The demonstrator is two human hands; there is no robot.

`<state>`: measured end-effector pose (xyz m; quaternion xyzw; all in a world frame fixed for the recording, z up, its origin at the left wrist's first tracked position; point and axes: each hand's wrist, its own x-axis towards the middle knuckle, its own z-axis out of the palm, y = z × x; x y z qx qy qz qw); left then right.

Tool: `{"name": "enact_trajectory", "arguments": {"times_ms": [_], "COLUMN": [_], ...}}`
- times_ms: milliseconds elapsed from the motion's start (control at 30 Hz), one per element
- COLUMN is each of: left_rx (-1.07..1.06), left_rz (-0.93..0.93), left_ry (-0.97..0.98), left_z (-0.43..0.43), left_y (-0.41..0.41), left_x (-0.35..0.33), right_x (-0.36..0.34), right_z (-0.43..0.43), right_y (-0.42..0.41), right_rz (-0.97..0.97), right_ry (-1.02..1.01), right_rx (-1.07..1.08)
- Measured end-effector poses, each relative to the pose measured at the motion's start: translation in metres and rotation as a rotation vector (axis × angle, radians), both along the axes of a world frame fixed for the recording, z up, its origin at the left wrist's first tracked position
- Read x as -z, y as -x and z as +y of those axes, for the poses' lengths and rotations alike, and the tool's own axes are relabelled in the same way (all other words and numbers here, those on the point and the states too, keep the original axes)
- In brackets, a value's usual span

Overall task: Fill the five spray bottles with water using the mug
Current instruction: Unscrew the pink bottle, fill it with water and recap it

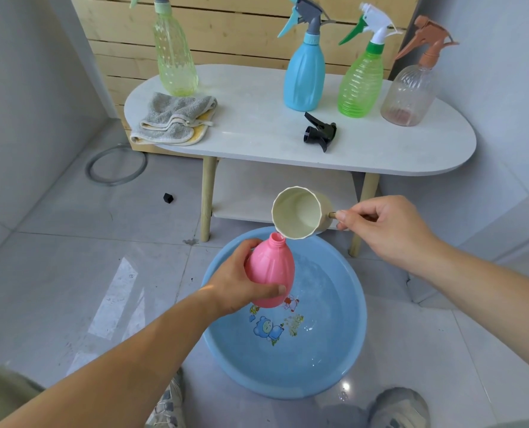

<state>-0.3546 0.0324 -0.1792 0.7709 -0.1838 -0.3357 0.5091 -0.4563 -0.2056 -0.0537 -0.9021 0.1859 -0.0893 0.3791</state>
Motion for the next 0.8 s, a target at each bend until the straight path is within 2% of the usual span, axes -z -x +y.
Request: {"name": "enact_trajectory", "arguments": {"times_ms": [800], "left_rx": [-0.002], "left_rz": [0.017], "left_ry": [0.013], "left_z": [-0.0003], "left_y": [0.0018], "left_x": [0.0019], "right_x": [0.0035], "right_z": [-0.0042], "right_y": [-0.0056], "right_rz": [-0.130], "right_ry": [0.044], "right_rx": [-0.021]}}
